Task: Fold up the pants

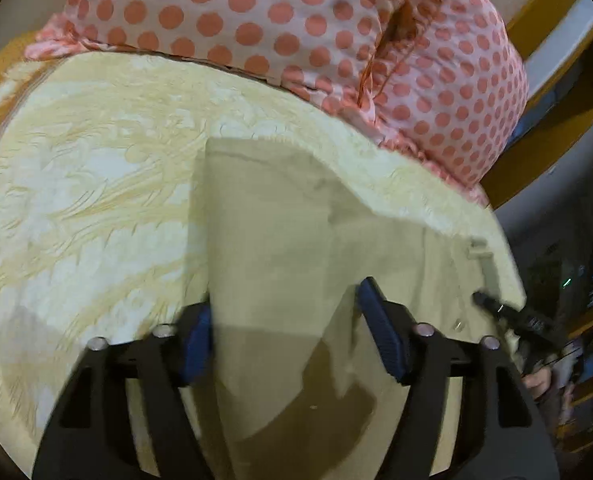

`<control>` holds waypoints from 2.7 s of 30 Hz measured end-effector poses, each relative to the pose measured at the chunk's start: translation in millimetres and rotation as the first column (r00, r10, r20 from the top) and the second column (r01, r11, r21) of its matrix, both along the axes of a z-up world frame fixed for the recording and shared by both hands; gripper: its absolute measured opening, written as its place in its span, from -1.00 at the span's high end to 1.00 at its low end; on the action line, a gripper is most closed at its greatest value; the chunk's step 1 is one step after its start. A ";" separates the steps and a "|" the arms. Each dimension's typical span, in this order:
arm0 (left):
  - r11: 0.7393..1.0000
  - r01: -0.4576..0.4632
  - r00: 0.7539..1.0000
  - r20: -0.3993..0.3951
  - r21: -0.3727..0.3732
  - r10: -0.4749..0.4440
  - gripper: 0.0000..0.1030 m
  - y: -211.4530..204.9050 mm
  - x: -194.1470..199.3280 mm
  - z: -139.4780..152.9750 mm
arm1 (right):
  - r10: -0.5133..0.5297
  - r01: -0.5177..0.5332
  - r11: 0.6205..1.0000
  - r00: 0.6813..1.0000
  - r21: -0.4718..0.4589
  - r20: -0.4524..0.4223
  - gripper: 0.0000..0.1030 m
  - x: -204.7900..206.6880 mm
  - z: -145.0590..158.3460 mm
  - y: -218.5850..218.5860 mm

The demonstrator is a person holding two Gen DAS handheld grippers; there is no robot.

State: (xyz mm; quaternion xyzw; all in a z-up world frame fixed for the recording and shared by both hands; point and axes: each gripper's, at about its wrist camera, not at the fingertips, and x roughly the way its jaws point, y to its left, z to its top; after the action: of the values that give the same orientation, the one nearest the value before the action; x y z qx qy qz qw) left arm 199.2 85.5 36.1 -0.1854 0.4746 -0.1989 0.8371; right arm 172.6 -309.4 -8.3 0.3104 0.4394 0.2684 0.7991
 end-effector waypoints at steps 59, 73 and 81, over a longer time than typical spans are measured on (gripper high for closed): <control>0.873 -0.189 0.948 0.315 0.449 0.044 -0.96 -83.4 -162.8 -22.8 | -0.143 0.327 0.695 0.936 -0.640 0.322 -0.97 -121.4 12.2 120.4; 0.873 -0.203 0.941 0.336 0.443 0.049 -0.97 -82.9 -164.3 -23.4 | -0.153 0.351 0.688 0.926 -0.635 0.346 -0.97 -124.1 11.0 121.5; 0.873 -0.203 0.940 0.337 0.443 0.048 -0.97 -83.0 -164.3 -23.6 | -0.154 0.351 0.688 0.926 -0.635 0.346 -0.97 -123.9 11.0 121.6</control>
State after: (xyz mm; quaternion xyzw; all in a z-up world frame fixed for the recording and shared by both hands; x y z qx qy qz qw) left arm 34.8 2.5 12.6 0.0267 0.3556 -0.0490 0.9330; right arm 48.7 -187.8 2.8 0.0121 0.3486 0.0121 0.9371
